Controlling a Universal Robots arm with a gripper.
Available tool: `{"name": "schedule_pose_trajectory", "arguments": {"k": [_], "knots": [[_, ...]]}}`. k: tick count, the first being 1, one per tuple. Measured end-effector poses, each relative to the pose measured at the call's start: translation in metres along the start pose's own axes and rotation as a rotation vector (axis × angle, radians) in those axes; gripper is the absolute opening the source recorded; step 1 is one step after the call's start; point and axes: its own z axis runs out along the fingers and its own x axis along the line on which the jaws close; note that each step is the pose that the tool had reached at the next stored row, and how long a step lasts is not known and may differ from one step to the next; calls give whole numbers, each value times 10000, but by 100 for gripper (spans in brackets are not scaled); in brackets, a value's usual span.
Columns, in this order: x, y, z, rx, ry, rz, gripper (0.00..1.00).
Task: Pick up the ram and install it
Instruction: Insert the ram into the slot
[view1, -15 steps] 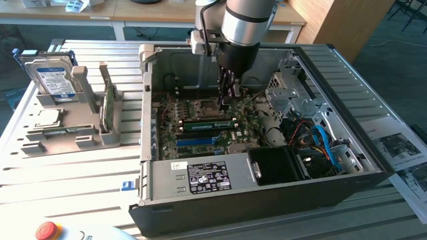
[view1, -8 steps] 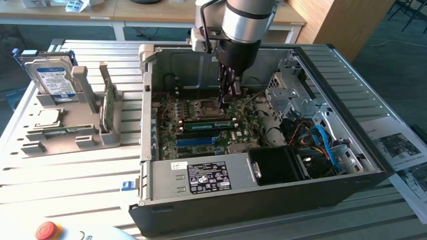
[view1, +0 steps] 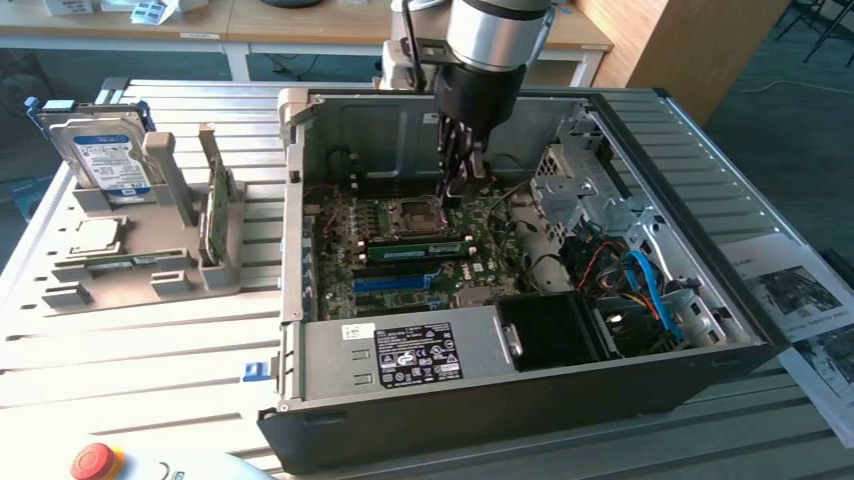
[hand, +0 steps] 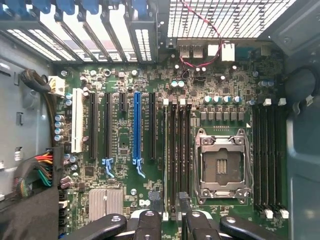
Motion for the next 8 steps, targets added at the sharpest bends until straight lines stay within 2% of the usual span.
{"name": "schedule_pose_trajectory", "arguments": {"k": [8], "knots": [[1, 6, -131, 1, 18, 1, 26]]}}
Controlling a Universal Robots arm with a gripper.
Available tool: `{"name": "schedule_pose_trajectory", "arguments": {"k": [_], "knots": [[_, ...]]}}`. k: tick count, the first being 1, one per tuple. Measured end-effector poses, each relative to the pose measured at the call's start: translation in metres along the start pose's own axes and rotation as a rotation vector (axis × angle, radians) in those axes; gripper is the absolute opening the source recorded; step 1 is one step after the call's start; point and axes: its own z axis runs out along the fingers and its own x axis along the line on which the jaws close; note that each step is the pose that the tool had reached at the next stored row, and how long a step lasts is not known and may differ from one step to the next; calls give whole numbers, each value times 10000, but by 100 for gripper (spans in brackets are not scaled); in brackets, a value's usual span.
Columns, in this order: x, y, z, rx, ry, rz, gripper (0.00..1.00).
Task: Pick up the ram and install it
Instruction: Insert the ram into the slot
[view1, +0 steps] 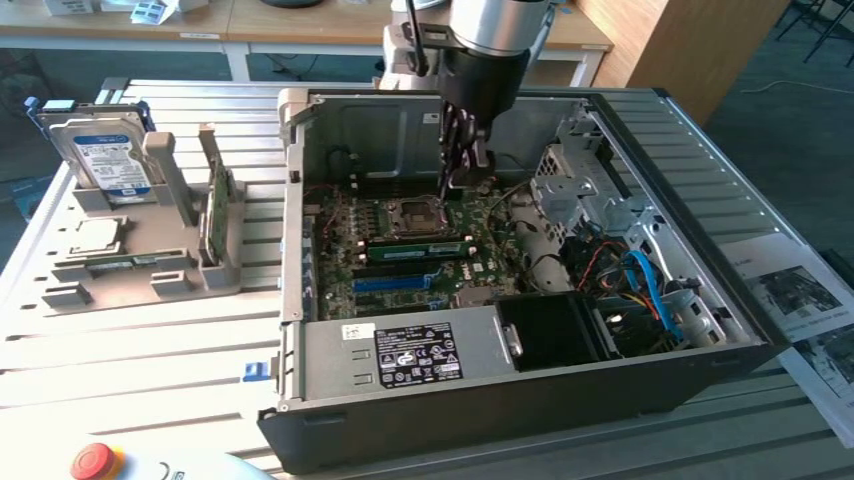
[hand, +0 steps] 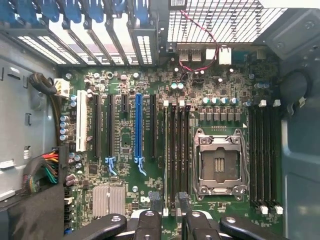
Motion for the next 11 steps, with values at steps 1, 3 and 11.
{"name": "schedule_pose_trajectory", "arguments": {"k": [1, 3, 11], "knots": [[0, 1, -15, 0, 3, 0, 26], [1, 2, -42, 0, 9, 0, 26], [-1, 7, -114, 13, 60, 6, 26]]}}
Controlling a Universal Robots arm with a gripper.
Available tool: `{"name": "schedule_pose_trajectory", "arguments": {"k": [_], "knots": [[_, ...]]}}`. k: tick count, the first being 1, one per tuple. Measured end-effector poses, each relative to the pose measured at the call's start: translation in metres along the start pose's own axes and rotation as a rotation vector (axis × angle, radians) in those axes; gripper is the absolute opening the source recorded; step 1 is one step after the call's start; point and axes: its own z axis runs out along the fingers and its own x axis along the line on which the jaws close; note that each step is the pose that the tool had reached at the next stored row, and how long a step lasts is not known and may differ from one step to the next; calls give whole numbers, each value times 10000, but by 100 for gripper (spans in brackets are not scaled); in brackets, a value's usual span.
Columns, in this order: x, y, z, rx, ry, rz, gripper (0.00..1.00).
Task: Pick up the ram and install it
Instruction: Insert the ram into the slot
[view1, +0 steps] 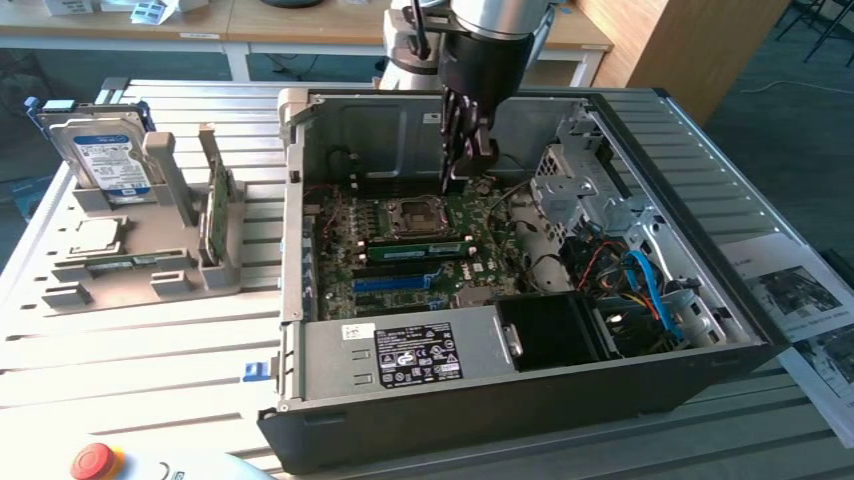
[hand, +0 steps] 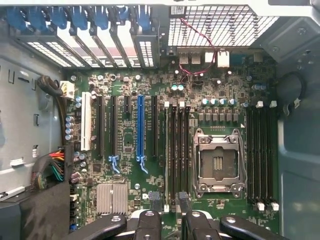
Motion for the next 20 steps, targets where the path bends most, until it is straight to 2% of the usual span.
{"name": "schedule_pose_trajectory", "arguments": {"k": [5, 14, 20], "knots": [[-1, 8, -16, 40, 78, 2, 26], [-1, 13, -103, 45, 227, 7, 26], [-1, 13, -110, 45, 241, 8, 26]]}}
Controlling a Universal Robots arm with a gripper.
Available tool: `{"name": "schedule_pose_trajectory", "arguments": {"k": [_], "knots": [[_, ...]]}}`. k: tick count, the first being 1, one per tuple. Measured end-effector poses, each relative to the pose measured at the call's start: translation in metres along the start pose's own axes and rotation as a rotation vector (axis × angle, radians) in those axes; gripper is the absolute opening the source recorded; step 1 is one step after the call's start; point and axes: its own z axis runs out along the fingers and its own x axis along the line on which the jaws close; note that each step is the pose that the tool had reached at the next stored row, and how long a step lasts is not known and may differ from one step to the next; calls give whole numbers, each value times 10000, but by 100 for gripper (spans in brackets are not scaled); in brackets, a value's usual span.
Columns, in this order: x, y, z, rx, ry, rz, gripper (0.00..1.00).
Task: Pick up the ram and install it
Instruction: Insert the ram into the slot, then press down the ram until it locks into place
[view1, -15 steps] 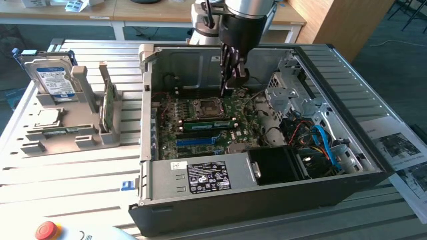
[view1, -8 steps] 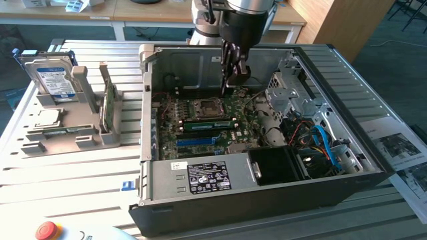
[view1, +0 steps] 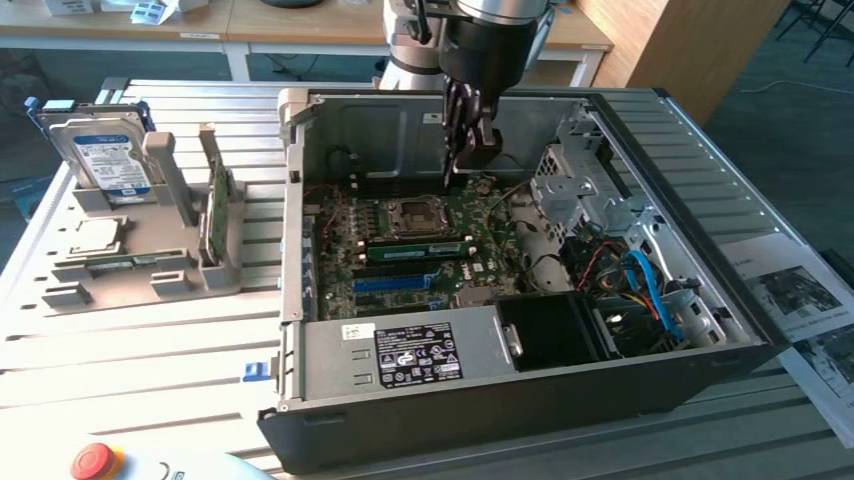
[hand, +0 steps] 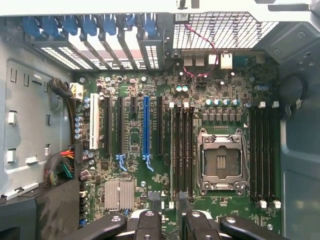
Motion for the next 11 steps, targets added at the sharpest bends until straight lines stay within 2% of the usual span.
{"name": "schedule_pose_trajectory", "arguments": {"k": [5, 11], "knots": [[0, 0, -1, 53, -16, 1, 26], [0, 0, 0, 59, -19, 1, 26]]}}
